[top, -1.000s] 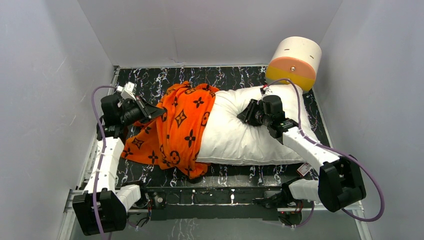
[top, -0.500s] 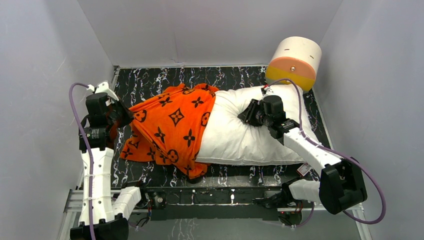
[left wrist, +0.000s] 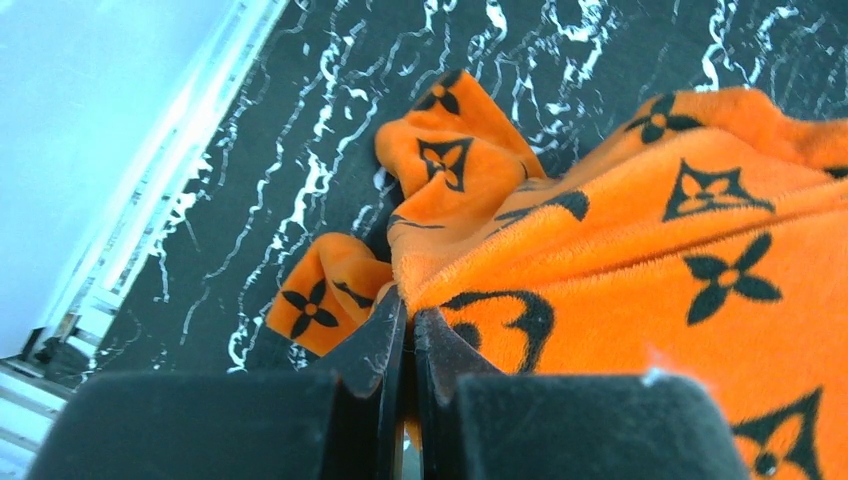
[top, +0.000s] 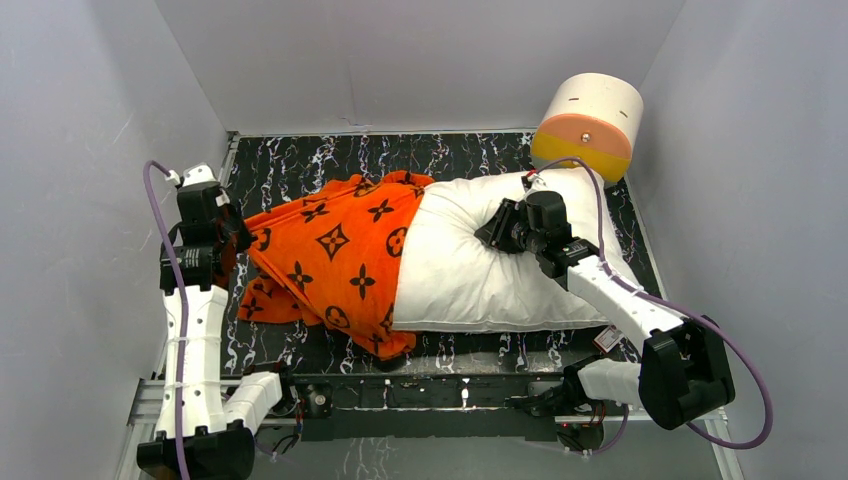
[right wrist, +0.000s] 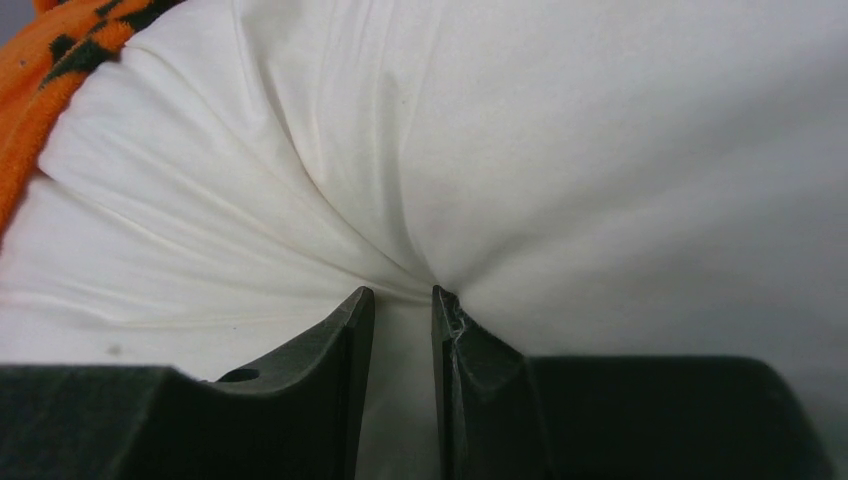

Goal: Remove the pillowcase from the pillow
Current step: Remove the pillow from the pillowcase.

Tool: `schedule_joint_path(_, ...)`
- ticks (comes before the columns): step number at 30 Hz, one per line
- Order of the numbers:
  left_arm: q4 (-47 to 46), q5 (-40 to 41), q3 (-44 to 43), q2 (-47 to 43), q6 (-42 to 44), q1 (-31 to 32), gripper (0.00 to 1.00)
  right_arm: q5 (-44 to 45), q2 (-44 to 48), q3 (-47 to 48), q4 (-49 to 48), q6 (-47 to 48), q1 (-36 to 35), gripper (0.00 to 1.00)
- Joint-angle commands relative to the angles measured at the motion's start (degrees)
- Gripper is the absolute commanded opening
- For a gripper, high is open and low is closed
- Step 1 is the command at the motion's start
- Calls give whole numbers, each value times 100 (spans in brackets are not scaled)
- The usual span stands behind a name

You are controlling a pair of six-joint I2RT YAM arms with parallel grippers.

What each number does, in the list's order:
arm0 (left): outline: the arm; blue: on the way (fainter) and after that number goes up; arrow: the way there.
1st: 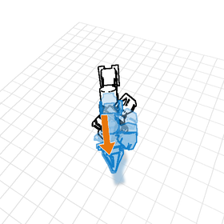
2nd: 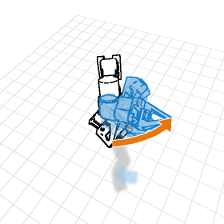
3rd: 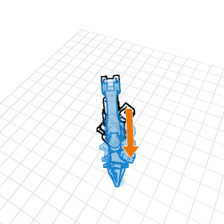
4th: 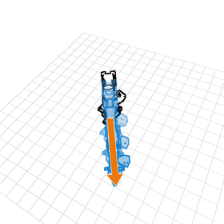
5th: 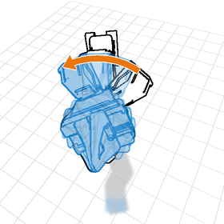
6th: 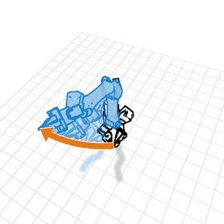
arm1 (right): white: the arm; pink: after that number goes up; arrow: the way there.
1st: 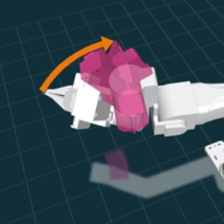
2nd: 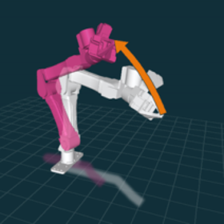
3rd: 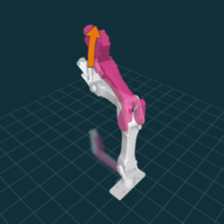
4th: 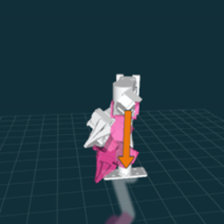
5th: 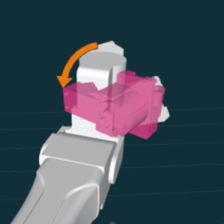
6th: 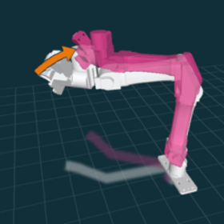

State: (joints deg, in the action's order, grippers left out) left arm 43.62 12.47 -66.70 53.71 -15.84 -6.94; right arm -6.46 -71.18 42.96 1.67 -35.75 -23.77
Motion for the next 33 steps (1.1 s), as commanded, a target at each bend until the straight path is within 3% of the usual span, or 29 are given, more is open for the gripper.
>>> schedule_joint_path(1, -372, 1557, -544, -67, 400, -177, 0, 895, -304, -464, 1942, 483, 159, 38)
schedule_joint_path(2, -345, 1227, -576, -18, 419, -176, 0, 877, -304, -464, 1949, 475, 156, 38)
schedule_joint_path(3, -319, 847, -572, 31, 439, -176, 14, 847, -294, -457, 1957, 468, 159, 38)
schedule_joint_path(5, -322, -117, -484, 114, 485, -176, 61, 773, -259, -426, 1973, 461, 161, 38)
schedule_joint_path(6, -301, -492, -457, 154, 465, -176, 75, 747, -235, -402, 1983, 455, 159, 38)
schedule_joint_path(10, -309, -2181, -222, 272, 227, -176, 94, 688, -144, -321, 2046, 438, 162, 39)
schedule_joint_path(14, -1011, -4727, 507, 302, -448, -176, 98, 531, -129, -338, 2024, 404, 161, 40)
schedule_joint_path(16, -1607, -5683, 1131, 277, -893, -177, 98, 437, -151, -366, 1983, 385, 158, 40)
schedule_joint_path(19, -2380, -5803, 1919, 217, -1474, -170, 98, 366, -201, -353, 1969, 376, 160, 41)
schedule_joint_path(22, -3528, -6414, 2690, 272, -2115, -172, 98, 350, -191, -361, 1977, 376, 158, 41)
schedule_joint_path(23, -4242, -6719, 3060, 309, -2499, -168, 98, 343, -178, -393, 1959, 371, 157, 42)
schedule_joint_path(26, -8088, -7569, 4401, 568, -4844, -159, 98, 264, -212, -447, 1879, 350, 160, 42)
schedule_joint_path(27, -8972, -7640, 4662, 691, -5414, -152, 95, 252, -241, -434, 1885, 351, 155, 42)
schedule_joint_path(29, -9297, -7742, 4729, 802, -5510, -77, 77, 238, -281, -405, 1887, 333, 156, 42)
schedule_joint_path(30, -9127, -7793, 4665, 809, -5391, -71, 62, 204, -278, -415, 1843, 330, 156, 42)
schedule_joint_path(31, -8733, -7735, 4558, 789, -5177, -77, 39, 149, -263, -438, 1769, 325, 158, 42)
schedule_joint_path(33, -6681, -7135, 4004, 627, -4059, -81, 1, 56, -204, -469, 1645, 327, 158, 42)
